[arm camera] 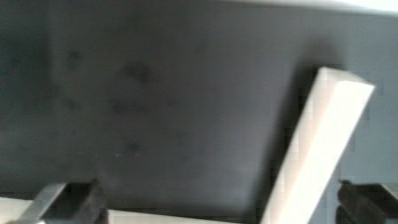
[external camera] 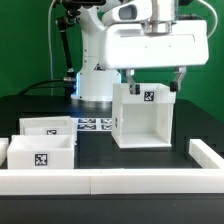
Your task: Assemble drawer
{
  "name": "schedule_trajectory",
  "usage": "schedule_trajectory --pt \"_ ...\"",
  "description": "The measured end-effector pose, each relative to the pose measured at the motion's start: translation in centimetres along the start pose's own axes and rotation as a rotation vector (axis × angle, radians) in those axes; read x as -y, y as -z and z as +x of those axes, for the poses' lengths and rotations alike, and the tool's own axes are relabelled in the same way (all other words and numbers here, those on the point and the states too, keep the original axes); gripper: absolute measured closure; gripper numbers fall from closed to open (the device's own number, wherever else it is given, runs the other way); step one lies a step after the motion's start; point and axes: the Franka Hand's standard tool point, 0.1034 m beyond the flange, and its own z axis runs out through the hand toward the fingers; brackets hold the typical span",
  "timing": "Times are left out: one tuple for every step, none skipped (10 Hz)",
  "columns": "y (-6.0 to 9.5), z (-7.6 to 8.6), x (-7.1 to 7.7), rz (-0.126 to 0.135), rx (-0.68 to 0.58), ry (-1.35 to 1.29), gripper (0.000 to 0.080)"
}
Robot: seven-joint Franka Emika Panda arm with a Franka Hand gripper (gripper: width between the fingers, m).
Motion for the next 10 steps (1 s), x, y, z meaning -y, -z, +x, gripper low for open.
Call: schedule_trajectory --pt "0.6 -0.5 0.9 -0.002 0.000 0.005 0.0150" --pt "1.2 -0.5 1.7 -0.002 -0.008 0.023 0.0150" --pt "0.9 -0.5 1.4 -0.002 -0.005 0.022 0.0150" --pt "0.8 -0.6 1.3 -0.002 -0.002 0.020 0.0150" --pt "0.8 -0.6 1.4 -0.001 0.004 0.020 0.0150" --pt "0.7 -0.9 1.4 0.001 0.030 0.020 0.0150" --pt "0.8 -0.8 1.4 0.001 0.025 0.020 0.0150" --pt "0.8 -1.6 1.6 -0.001 0.036 -0.003 0.0150" --pt "1.1 -3.5 2.3 -0.002 0.142 -0.033 0.0150" --pt "1.3 -4.4 2.9 0.000 0.213 -0.026 0.0150"
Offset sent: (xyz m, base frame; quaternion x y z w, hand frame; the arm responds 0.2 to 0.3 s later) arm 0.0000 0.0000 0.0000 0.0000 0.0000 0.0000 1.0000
